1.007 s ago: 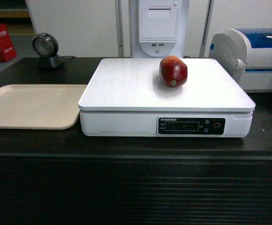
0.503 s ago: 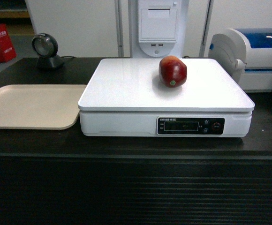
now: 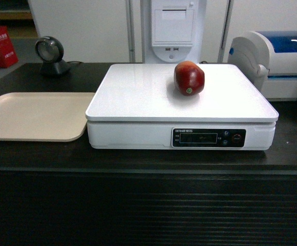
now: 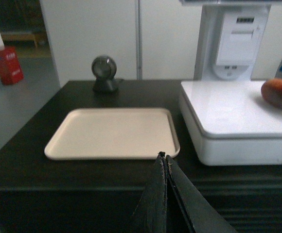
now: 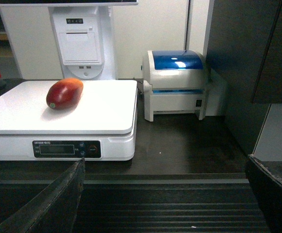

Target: Place dark red mango on scale at checkout

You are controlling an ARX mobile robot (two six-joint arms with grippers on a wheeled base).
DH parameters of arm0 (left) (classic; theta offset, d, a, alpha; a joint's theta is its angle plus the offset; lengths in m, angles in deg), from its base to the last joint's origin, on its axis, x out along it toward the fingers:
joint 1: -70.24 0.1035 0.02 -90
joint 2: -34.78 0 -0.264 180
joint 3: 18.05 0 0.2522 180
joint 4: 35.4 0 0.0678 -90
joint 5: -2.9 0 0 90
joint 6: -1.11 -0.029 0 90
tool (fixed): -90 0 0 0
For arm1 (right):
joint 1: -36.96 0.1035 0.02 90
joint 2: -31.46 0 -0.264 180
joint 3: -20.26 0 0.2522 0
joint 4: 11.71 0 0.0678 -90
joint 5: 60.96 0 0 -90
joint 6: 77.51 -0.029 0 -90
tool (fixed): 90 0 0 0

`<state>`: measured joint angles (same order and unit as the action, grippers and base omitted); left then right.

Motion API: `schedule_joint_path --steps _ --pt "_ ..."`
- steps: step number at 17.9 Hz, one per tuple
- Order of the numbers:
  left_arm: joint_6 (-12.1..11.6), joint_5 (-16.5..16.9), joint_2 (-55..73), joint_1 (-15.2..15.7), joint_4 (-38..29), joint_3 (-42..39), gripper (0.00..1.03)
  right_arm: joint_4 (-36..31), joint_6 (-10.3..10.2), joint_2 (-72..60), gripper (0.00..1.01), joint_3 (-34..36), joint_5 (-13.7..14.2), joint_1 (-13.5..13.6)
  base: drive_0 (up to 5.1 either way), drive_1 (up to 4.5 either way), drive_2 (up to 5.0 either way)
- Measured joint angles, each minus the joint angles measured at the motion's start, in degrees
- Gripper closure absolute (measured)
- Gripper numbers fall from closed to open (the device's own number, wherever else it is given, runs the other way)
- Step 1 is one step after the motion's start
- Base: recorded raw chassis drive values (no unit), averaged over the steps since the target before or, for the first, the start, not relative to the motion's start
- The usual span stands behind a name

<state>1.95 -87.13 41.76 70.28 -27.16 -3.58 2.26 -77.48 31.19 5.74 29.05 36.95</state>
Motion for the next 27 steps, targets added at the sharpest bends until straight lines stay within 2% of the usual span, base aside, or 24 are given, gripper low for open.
schedule_joint_path --steps 2,7,8,13,16,18,27 --pt "-0.02 -0.02 -6.25 0.00 6.08 -0.17 1.01 0.02 0.00 0.00 0.03 0.00 0.00 0.00 0.0 0.00 0.0" --pt "-0.04 -0.04 -6.45 0.00 5.70 -0.17 1.01 0.00 0.00 0.00 0.03 0.00 0.00 0.00 0.0 0.00 0.0" --pt "-0.04 -0.02 -6.45 0.00 5.68 -0.17 0.97 -0.02 0.00 0.00 0.03 0.00 0.00 0.00 0.0 0.00 0.0" --pt "-0.04 0.00 -6.45 0.00 5.68 -0.17 0.41 0.00 0.00 0.00 0.03 0.00 0.00 0.00 0.0 0.00 0.0" --pt "-0.09 0.00 -6.47 0.00 5.68 -0.17 0.03 0.00 0.00 0.00 0.03 0.00 0.00 0.00 0.0 0.00 0.0" --pt "-0.09 0.00 -6.45 0.00 5.68 -0.17 0.06 0.00 0.00 0.00 0.03 0.00 0.00 0.00 0.0 0.00 0.0" --pt "-0.09 0.00 -6.47 0.00 5.68 -0.17 0.05 0.00 0.00 0.00 0.03 0.00 0.00 0.00 0.0 0.00 0.0"
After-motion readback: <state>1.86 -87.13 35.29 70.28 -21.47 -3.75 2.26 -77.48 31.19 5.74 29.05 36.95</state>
